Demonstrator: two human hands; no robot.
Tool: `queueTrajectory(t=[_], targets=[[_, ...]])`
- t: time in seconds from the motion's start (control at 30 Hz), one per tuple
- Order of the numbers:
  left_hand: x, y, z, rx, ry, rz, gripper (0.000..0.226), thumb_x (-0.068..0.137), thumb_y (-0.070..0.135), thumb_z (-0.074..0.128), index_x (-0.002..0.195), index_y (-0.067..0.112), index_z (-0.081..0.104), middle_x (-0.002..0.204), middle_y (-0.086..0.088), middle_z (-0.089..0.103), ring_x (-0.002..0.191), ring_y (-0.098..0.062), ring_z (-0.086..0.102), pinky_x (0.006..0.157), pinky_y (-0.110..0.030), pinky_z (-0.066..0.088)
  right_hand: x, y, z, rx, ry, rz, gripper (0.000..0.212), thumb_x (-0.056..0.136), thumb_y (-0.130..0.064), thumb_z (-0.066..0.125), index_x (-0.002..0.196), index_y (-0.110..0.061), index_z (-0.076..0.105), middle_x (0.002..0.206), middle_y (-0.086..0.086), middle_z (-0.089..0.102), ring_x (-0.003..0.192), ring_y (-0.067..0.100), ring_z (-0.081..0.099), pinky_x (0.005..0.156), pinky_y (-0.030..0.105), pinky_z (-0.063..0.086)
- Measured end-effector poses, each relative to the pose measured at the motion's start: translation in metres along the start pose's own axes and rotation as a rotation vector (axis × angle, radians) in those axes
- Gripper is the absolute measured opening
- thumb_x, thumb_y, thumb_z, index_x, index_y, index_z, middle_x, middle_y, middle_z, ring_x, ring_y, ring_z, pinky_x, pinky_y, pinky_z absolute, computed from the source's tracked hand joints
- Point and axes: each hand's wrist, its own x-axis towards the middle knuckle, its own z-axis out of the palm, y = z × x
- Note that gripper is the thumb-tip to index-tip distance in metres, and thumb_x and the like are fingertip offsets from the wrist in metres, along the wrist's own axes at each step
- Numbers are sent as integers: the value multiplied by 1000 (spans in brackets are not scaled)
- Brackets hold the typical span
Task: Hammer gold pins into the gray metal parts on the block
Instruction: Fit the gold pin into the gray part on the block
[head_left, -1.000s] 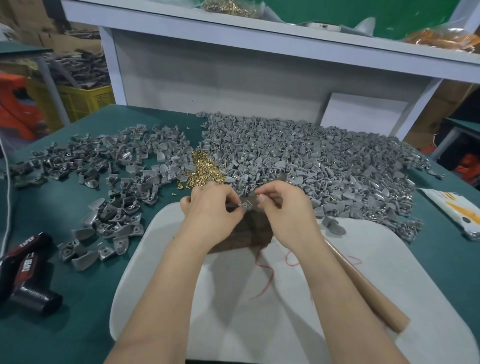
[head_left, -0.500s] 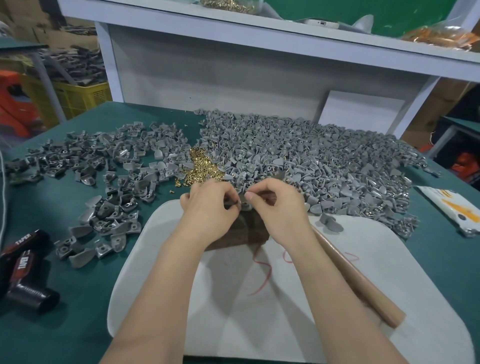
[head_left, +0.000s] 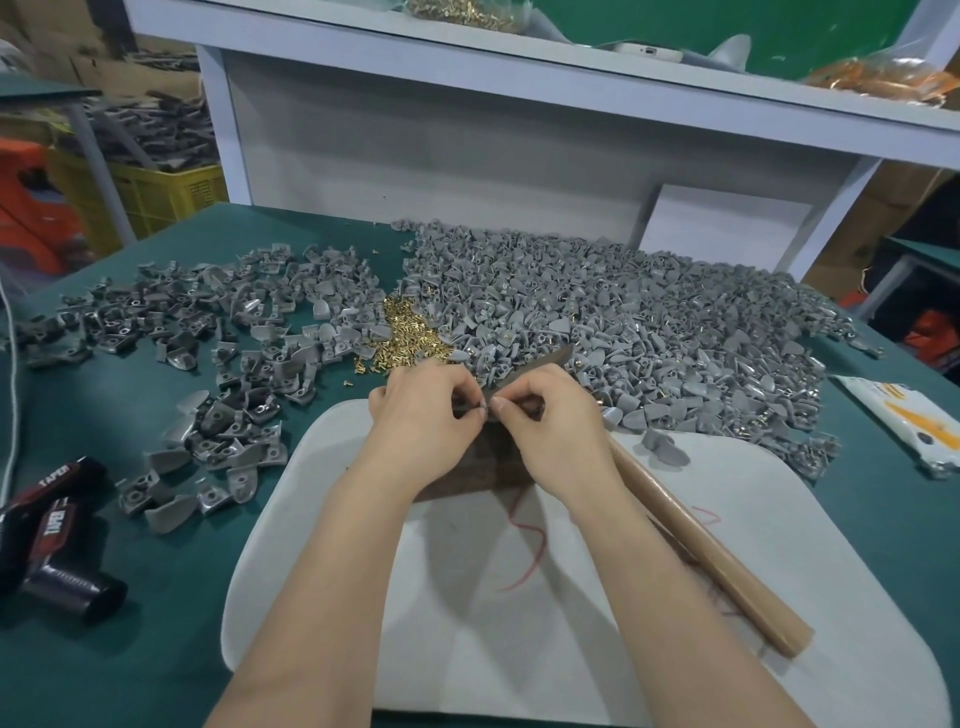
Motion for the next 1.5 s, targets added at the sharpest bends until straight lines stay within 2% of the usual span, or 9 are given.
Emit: queueTrajectory(t=[0.37,0.57,0.67,0.8,0.9,1.03,1.17,1.27,1.5], targets=[[-2,2,-4,-13,-14,4,12,86,29,63,76,31,56,100,6,63,111,-24,49,96,-40,38,0,1,4,6,27,-21,16,83,-9,67,71,-19,61,80,-6,53,68,-2,49,65,7,36],[-2,2,-3,-11,-5,-4,16,85,30,64,72,33,54,97,7,63,110,-25,50,94,-40,39,1,3,0,-14,-8,-18,6,85,-13,65,83,-15,71,86,-3,59,71,0,51,67,7,35],[-2,2,-3,-6,-1,-9,18,84,30,65,71,33,53,97,6,63,109,-24,49,94,-41,39,2,3,-4,-55,-43,-26,13,89,-15,61,92,-14,74,92,-1,63,83,8,54,74,17,37],[-2,2,-3,-13,-2,-13,17,85,31,65,72,34,54,99,6,63,110,-25,48,96,-41,38,3,2,-9,-34,-51,7,17,90,-13,58,97,-15,73,94,-4,69,90,10,60,83,19,43],[-3,2,-3,-9,3,-17,16,85,31,65,72,33,55,99,6,64,111,-25,46,96,-41,38,3,2,-9,-21,-40,-11,17,89,-11,59,99,-17,72,96,-5,68,89,8,61,85,18,44],[-2,3,-3,-12,-7,-18,23,85,30,64,67,35,51,99,6,63,112,-27,46,96,-42,38,1,1,-6,-82,-40,-112,19,86,-8,62,100,-17,71,93,-6,58,75,-7,53,75,3,38],[-2,3,-3,-11,-9,-20,19,85,30,64,70,34,53,99,5,63,111,-27,46,96,-41,38,0,0,-5,-123,-45,-153,16,85,-6,63,93,-16,71,94,-2,58,82,10,57,83,26,46],[-3,3,-3,-13,-10,-17,16,85,30,64,73,34,54,100,6,63,112,-26,45,96,-41,38,0,0,-5,-138,-38,-141,12,85,-8,63,90,-17,70,93,-2,58,82,14,56,82,34,47],[-3,3,-4,-15,-15,-20,14,85,31,65,75,33,55,101,6,63,113,-25,45,95,-39,37,0,1,-3,-109,-23,-104,9,85,-10,64,83,-18,68,87,-8,55,70,-4,49,72,15,39]])
